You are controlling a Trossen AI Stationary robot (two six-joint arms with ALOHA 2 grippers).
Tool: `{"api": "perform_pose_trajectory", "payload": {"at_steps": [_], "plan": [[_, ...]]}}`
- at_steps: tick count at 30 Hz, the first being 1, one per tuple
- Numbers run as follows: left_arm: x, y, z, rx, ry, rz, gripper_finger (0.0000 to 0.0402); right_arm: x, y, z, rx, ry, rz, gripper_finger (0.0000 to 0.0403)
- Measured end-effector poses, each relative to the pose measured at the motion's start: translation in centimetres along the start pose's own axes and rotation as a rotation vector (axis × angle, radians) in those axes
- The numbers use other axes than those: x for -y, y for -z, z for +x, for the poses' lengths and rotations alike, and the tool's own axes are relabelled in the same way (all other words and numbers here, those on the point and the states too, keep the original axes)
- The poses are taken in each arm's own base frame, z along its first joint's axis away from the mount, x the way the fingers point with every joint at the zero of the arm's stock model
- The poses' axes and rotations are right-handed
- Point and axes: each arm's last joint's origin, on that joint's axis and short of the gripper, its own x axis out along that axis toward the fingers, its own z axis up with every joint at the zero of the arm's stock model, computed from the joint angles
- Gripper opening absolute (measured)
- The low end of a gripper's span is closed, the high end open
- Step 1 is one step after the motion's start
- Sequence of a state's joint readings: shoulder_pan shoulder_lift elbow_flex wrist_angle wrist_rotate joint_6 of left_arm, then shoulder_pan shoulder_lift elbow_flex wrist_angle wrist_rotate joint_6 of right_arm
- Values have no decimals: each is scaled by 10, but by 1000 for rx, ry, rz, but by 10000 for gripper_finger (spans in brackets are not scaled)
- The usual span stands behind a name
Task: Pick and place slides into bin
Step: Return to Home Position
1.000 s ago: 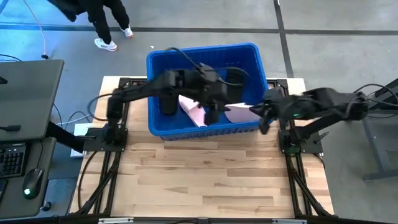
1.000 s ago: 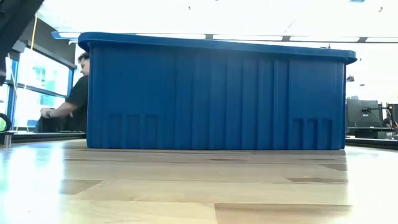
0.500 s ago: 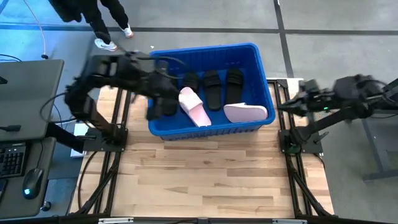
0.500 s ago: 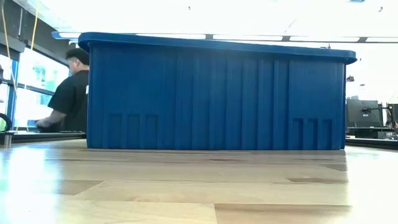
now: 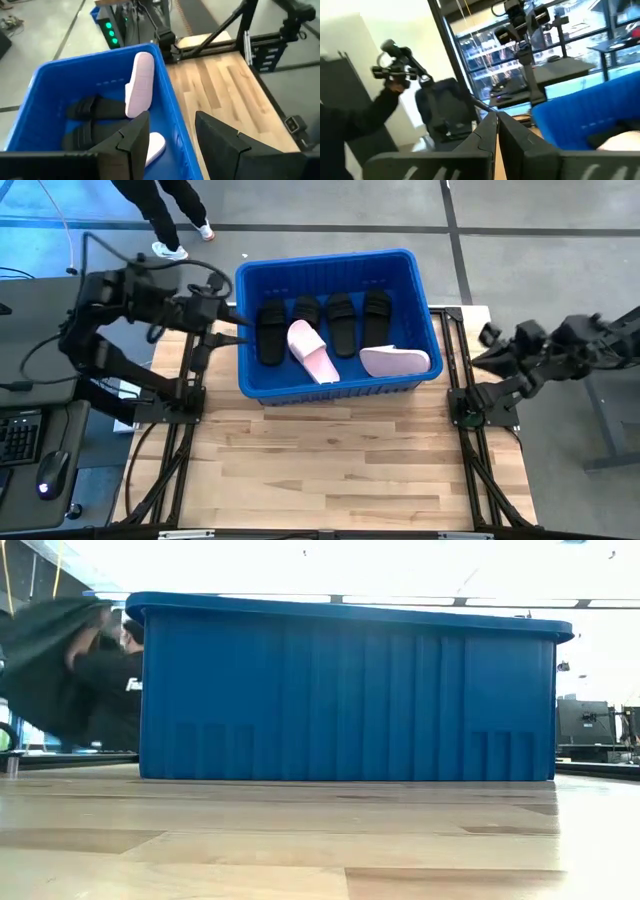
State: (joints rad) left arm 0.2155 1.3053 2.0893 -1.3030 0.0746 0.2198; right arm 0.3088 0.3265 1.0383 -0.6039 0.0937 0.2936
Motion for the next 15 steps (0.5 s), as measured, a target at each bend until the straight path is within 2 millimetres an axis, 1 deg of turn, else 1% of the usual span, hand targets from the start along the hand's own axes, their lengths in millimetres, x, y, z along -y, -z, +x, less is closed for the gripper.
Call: {"api": "perform_pose_trajectory", "payload": {"at_steps": [3,5,8,11,15], "plan": [[4,17,-16,39,-30,-15,150,8,27,0,40,-25,46,5],[8,31,-31,86,-54,-12,150,11,39,-3,93,-52,56,3],[14,52,-44,199,-75,-2,150,16,57,-2,144,-102,52,3],[21,78,-41,314,-37,4,150,21,75,1,187,-132,52,5],[30,117,-20,465,-11,12,150,26,104,18,216,-184,49,8]]}}
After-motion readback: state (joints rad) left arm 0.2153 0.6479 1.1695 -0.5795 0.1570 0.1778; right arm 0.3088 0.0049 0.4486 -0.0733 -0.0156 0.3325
